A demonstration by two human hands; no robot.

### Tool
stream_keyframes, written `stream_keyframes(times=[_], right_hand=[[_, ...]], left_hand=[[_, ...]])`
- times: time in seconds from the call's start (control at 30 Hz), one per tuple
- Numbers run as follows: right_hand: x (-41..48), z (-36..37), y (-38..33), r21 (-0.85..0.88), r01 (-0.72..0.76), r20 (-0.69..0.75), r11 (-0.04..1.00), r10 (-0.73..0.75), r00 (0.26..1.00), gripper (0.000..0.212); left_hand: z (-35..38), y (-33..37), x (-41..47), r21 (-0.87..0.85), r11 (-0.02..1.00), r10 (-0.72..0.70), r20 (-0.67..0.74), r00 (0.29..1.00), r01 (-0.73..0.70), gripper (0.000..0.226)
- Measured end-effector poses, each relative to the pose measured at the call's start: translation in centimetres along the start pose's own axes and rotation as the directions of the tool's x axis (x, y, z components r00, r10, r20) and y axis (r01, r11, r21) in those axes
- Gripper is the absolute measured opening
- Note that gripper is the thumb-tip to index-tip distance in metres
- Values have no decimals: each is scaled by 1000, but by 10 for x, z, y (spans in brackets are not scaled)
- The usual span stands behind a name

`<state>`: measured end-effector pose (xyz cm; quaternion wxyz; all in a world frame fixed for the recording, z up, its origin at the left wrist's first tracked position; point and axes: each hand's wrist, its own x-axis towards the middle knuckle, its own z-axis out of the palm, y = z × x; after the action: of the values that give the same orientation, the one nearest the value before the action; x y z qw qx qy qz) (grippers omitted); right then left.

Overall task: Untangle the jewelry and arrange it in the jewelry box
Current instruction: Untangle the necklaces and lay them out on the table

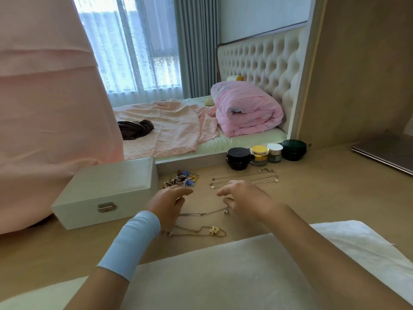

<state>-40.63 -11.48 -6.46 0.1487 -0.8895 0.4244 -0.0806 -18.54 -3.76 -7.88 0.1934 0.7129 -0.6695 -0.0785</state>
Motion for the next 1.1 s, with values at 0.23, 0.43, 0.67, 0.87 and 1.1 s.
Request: stream_keyframes(times=[0.23,0.43,0.67,0.87,1.1], right_hand=[[7,31,-65,26,137,57,990,-139,989,32],[16,53,-103,45,179,132,983,-183,974,28],[19,51,-103,-74,152,59,986,-148,987,21],[20,57,-107,-131,173,55,976,-167,984,15],[31,52,-88,-49,114,-78,992,-117,990,20]], left_hand=[[-15,-50,-48,151,981,-125,-7,992,125,37],[-18,-70,-61,123,986,-111,-4,994,111,24],[-18,-67,-67,79,996,-31,-58,998,36,20],[-17,-69,-71,58,997,-46,-5,999,46,16],[-15,-65,-66,-7,999,-37,-73,997,36,17]])
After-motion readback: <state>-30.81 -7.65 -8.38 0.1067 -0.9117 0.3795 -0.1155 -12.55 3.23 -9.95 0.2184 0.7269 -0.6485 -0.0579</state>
